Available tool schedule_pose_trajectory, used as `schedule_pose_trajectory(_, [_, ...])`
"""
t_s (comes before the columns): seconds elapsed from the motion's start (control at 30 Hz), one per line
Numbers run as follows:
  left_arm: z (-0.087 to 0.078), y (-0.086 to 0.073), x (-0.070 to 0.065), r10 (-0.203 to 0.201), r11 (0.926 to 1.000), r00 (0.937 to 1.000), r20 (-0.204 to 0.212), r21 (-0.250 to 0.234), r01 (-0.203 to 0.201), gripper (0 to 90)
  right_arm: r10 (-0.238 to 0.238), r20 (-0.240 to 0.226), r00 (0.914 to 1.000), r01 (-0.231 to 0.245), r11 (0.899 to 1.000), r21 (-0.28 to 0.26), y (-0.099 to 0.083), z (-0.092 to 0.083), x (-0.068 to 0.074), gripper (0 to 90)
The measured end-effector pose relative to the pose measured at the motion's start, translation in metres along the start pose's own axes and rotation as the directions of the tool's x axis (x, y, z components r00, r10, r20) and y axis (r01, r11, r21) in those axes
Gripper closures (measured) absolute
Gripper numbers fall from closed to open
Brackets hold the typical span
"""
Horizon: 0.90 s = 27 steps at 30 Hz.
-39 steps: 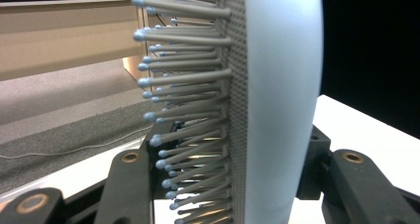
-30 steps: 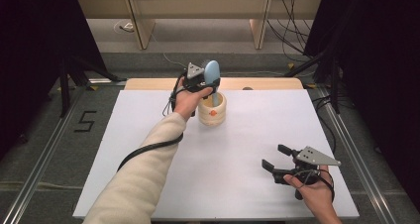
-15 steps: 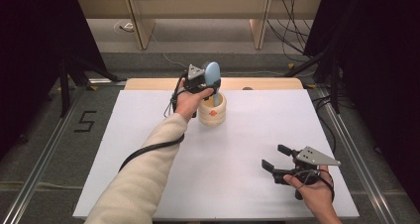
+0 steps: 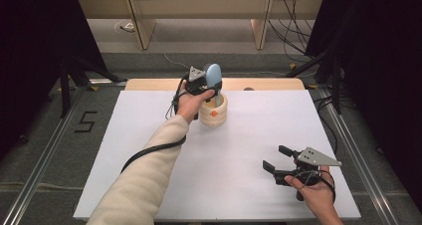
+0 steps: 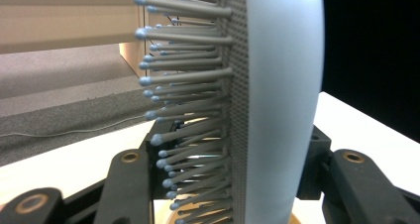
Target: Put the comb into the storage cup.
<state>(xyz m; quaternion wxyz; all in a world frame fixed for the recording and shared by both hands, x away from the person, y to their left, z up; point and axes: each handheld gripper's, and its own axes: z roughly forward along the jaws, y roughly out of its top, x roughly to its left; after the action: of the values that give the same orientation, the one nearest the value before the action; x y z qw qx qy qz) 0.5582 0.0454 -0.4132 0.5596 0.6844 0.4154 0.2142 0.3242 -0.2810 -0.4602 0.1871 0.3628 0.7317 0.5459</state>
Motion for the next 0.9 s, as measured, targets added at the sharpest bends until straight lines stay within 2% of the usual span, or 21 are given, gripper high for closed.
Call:
schedule_pose_trajectory(0.53, [-0.007,0.0,0.013,-0.073,0.9973,0.9957,-0.058,0.008,0.073,44.9,0.0,-0.003,1.0,0.0,1.0,0.003,-0.001,0.001,0.001,15.8])
schedule_pose_trajectory(0.9, [-0.012,-0.002,0.021,-0.096,0.9952,0.9919,-0.083,0.011,0.097,42.1,0.002,-0.005,1.0,-0.002,1.0,0.009,-0.001,0.002,0.0,15.8])
